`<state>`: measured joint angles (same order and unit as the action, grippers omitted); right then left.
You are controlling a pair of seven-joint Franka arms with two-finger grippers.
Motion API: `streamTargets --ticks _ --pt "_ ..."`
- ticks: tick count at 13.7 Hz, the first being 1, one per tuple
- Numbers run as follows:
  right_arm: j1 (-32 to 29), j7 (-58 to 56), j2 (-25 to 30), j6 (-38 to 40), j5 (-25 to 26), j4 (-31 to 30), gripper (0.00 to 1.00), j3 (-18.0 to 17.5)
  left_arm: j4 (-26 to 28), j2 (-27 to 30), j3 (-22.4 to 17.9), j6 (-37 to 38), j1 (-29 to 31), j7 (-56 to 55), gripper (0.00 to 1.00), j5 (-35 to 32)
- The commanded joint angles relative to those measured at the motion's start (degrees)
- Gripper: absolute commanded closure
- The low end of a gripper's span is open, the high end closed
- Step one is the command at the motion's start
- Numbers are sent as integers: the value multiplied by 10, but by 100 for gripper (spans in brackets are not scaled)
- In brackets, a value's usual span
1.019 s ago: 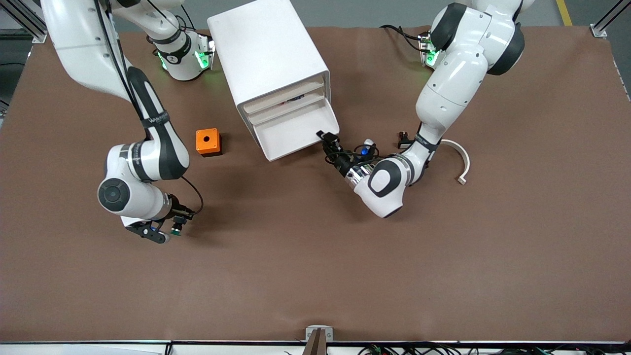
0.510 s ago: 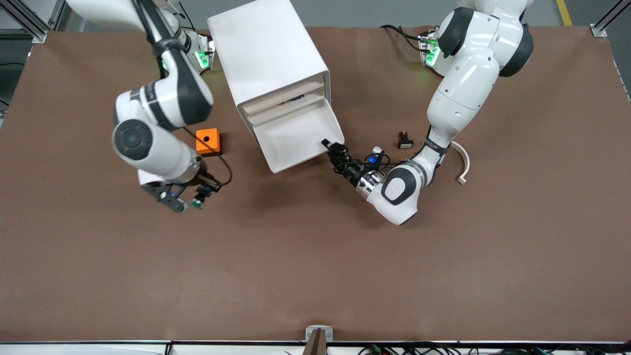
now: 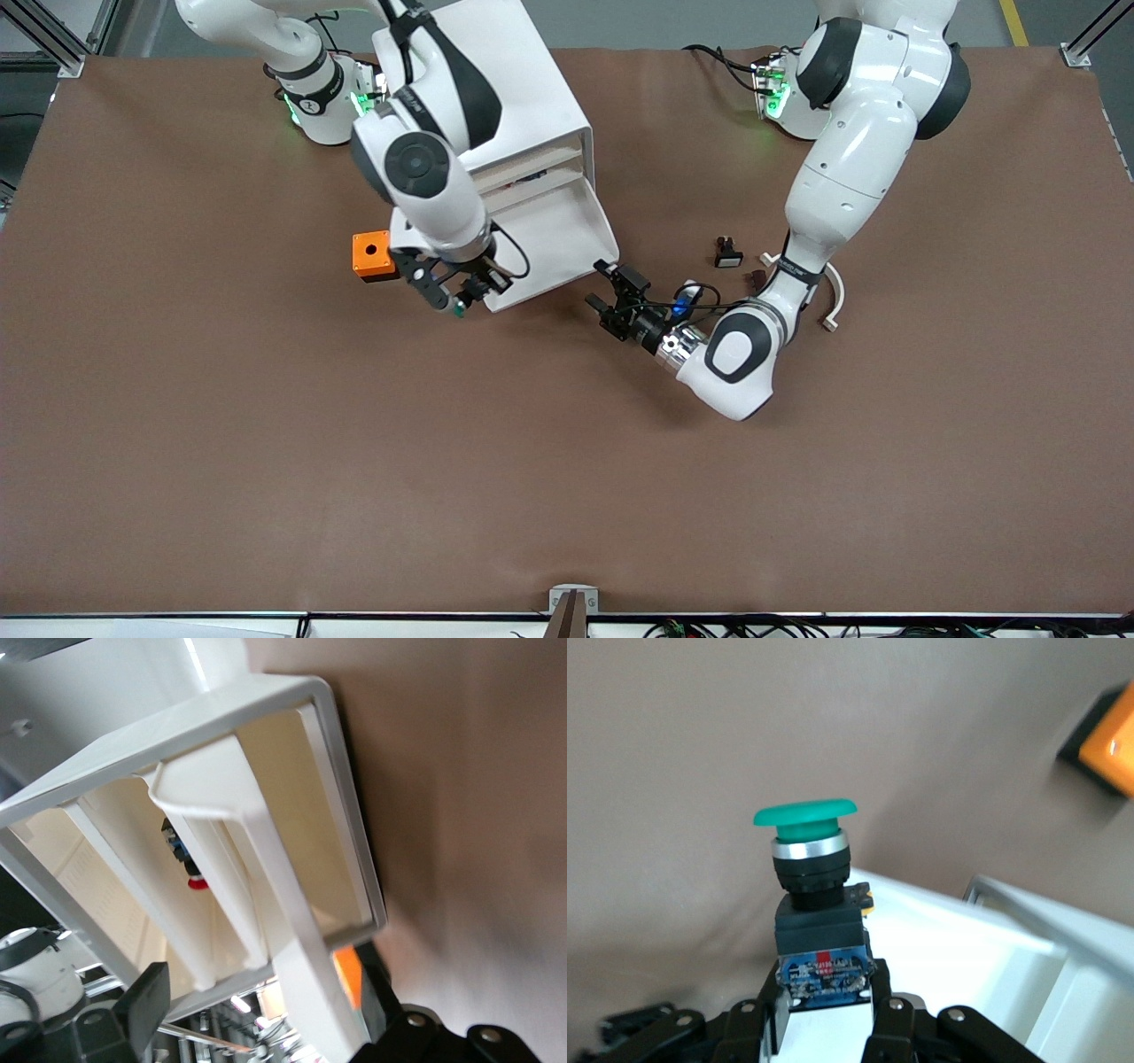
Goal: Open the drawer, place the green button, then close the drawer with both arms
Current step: 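Carry the green button with the right gripper over the open drawer, then lower the button into the drawer and open the right gripper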
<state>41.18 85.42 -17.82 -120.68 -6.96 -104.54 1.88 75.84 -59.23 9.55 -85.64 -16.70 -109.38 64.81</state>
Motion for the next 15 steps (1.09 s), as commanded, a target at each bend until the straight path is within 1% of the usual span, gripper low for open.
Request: streamTargets --ticks 1,2,4,6,9,11,13,14,15 --pt "37 61 7 -18 -10 -24 100 8 -49 1 -7 7 7 63 4 -8" --pt "54 85 5 -20 -10 -24 100 8 -63 2 -13 7 3 92 4 -28" --pt "77 120 -5 -38 -10 -26 100 8 -70 8 -15 6 -1 161 3 -59" --pt "93 141 -19 -57 -10 -28 100 8 -89 20 -16 -4 -3 235 1 -109" --pt "115 171 -48 -82 -10 -27 100 8 -90 59 -15 -36 -9 352 1 -184" --pt "129 192 -68 -107 -10 -27 100 8 -90 80 -15 -78 -15 409 1 -237" --pt "133 209 -85 -122 -10 -20 99 8 -90 93 -15 -132 -19 422 1 -287" --pt "133 216 -88 -121 -11 -15 84 8 -90 100 -15 -157 -24 422 1 -318" --pt "132 219 -88 -120 -11 -14 48 8 -90 107 -15 -179 -31 422 1 -353"
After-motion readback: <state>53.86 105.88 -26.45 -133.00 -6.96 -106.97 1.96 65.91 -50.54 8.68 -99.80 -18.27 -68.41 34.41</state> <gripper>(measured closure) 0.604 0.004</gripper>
